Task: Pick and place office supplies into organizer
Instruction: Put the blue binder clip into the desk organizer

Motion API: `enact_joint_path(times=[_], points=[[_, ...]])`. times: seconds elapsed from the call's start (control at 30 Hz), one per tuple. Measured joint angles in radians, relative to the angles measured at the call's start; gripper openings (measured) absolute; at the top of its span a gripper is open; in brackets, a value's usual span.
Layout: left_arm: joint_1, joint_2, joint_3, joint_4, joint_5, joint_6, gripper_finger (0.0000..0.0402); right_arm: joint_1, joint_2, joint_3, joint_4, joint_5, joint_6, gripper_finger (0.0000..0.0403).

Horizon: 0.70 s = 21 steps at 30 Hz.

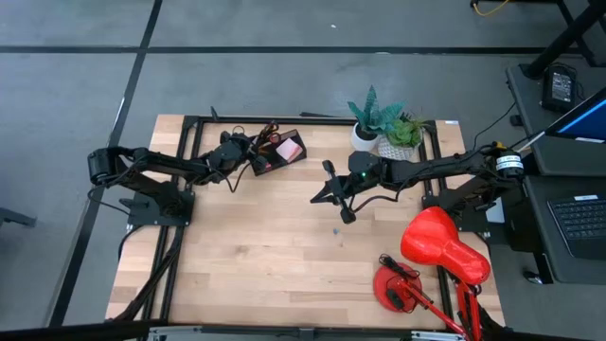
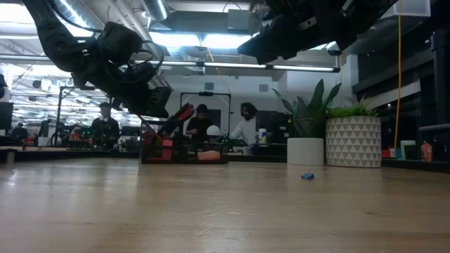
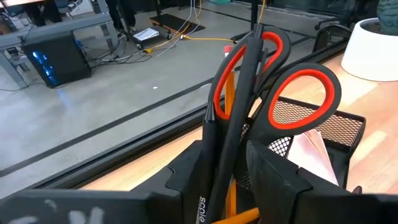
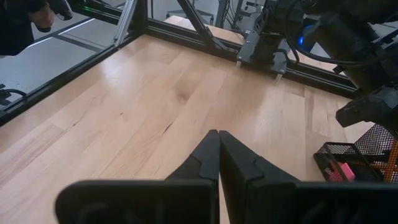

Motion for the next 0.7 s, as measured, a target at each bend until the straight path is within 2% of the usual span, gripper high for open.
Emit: enact_joint_path(times=[0.2, 0.57, 0.7], points=[[-0.003, -0.046, -0.001, 0.004, -0.008, 0.030, 0.0120, 0.000, 0.000, 0.000, 0.000, 0.000, -0.003, 0.0010], [-0.089, -0.266, 0.000, 0.008, -0.009, 0.082, 0.0118, 0.000, 0.000, 0.000, -0.007, 0.000, -0.001, 0.0010], [-0.148, -0.307, 0.000, 0.008, 0.071, 0.088, 0.0111, 0.000, 0.000, 0.000, -0.009, 0.000, 0.006, 0.0010]])
